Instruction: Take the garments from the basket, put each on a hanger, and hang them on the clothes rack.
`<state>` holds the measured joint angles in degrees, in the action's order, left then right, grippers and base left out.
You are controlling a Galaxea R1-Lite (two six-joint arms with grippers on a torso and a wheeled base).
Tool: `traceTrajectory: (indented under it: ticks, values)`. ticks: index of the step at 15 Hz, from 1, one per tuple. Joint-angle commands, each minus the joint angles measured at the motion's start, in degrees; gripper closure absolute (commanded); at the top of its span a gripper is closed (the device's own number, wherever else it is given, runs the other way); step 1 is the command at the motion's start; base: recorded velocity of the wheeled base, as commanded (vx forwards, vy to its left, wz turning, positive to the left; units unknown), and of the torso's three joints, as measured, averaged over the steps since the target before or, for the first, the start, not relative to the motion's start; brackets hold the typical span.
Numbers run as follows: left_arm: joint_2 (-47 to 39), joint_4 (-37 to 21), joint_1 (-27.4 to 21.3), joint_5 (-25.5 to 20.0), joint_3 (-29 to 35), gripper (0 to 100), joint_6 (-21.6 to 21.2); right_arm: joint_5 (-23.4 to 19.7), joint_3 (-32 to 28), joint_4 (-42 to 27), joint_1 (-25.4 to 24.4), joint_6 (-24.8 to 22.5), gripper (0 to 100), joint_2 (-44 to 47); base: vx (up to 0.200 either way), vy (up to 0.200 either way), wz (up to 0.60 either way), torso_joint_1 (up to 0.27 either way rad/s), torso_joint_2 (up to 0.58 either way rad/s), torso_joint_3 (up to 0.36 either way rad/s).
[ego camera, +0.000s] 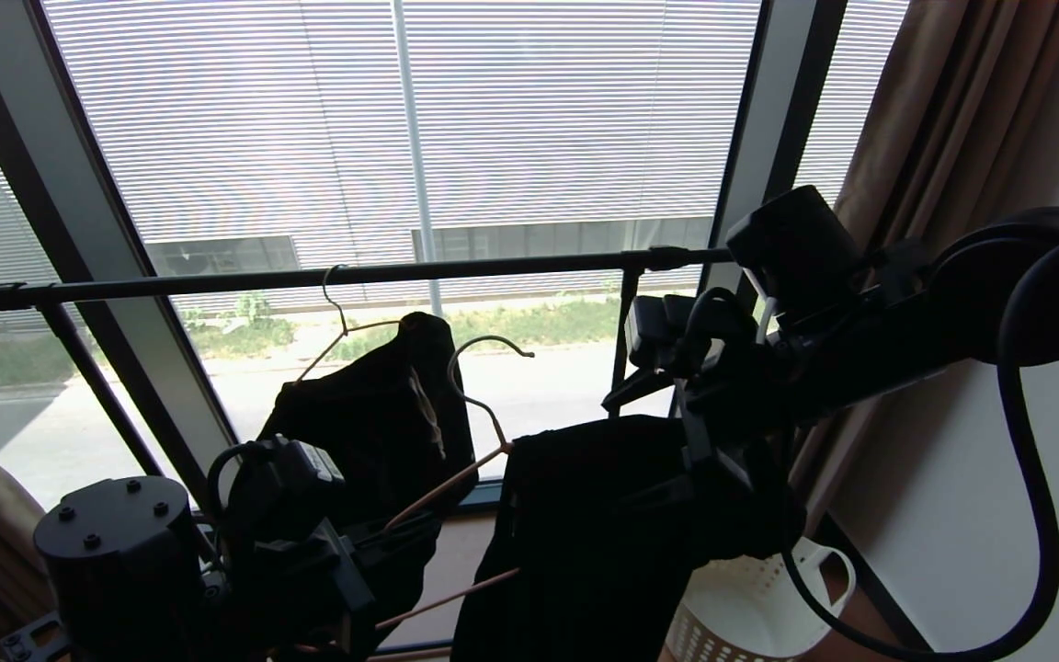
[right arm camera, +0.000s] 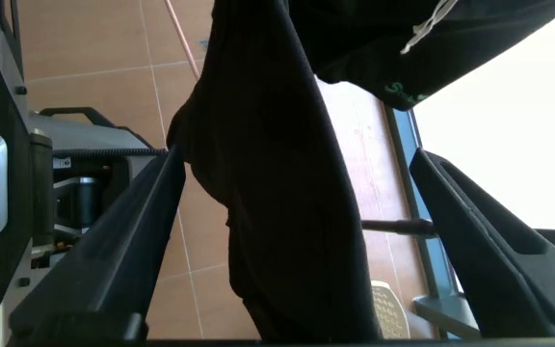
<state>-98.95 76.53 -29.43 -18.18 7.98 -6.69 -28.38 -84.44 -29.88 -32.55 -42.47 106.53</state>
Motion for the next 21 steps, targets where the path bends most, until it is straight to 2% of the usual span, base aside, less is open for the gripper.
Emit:
traceTrajectory:
  ticks: [1,6,7,21]
  values:
    - [0.0,0.1,0.0,0.0,-0.1,100,0.0,0.0,-0.1,0.0,-0.1,0.0,0,1.0,0.000,0.000,0.00,0.000,0.00,0.000]
    - [0.4,0.0,-0.4,0.0,-0.1,100,0.0,0.3,-0.8,0.0,0.0,0.0,0,1.7,0.000,0.000,0.00,0.000,0.00,0.000]
    - [0.3,0.0,-0.4,0.0,-0.1,100,0.0,0.3,-0.7,0.0,0.0,0.0,100,1.5,0.000,0.000,0.00,0.000,0.00,0.000]
    - [0.1,0.0,-0.3,0.0,-0.2,100,0.5,0.3,-0.6,0.0,-0.1,0.0,100,0.5,0.000,0.000,0.00,0.000,0.00,0.000]
